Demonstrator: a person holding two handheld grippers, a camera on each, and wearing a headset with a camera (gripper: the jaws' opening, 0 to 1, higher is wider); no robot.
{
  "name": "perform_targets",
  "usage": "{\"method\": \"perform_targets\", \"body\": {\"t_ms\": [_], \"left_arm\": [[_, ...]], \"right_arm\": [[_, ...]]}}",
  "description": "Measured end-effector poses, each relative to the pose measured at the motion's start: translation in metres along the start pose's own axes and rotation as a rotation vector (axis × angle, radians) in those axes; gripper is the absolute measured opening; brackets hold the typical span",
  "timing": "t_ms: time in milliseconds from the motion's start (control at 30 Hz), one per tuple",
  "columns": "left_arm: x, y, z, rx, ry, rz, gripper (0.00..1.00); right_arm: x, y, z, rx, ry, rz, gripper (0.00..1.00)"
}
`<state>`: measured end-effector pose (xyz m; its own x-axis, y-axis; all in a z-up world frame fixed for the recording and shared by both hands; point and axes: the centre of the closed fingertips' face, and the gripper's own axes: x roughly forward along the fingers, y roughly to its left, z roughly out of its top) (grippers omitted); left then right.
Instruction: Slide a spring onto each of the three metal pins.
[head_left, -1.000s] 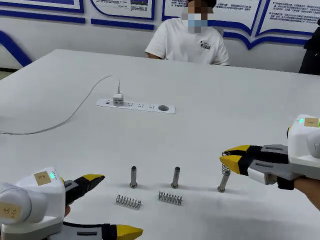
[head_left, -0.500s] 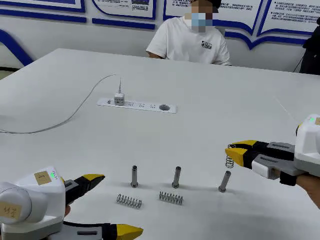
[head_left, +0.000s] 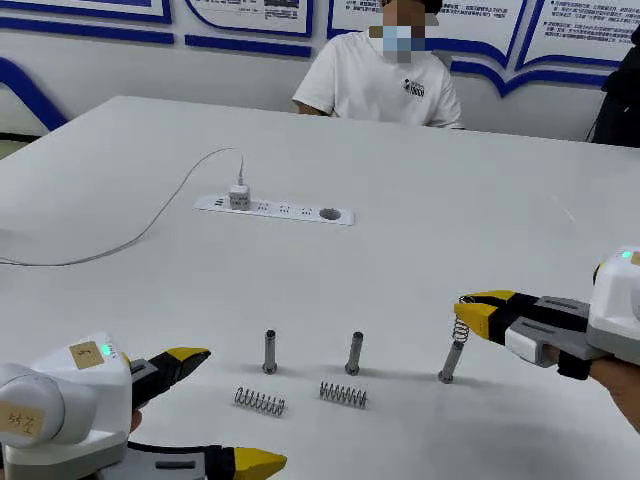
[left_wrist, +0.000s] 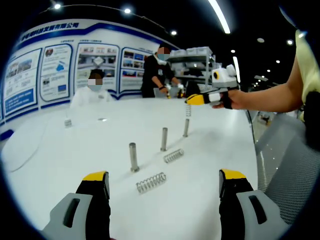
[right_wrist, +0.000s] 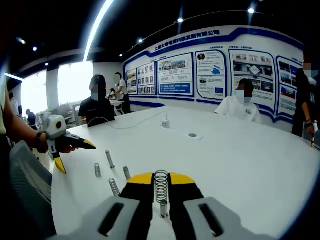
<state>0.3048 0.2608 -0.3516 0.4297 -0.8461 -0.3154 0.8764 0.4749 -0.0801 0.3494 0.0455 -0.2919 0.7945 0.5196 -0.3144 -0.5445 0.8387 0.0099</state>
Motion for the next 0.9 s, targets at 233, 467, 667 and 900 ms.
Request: {"method": "perform_targets", "body": {"t_ms": [233, 467, 667, 900], "left_arm": [[0.000, 0.000, -0.001, -0.002, 0.003, 0.001, 0.92], [0.000, -0.001, -0.001, -0.003, 0.006, -0.001, 0.92], [0.000, -0.002, 0.000, -0.002, 0.008, 0.000, 0.92], [0.001, -0.003, -0.001, -0.004, 0.009, -0.004, 0.92]], "right_arm": [[0.002, -0.002, -0.005, 0.009, 0.000, 0.002, 0.12], [0.004, -0.004, -0.010, 0.014, 0.003, 0.002, 0.12], [0.004, -0.007, -0.013, 0.024, 0.003, -0.003, 0.12], [0.005, -0.007, -0.017, 0.038, -0.003, 0.000, 0.12]]}}
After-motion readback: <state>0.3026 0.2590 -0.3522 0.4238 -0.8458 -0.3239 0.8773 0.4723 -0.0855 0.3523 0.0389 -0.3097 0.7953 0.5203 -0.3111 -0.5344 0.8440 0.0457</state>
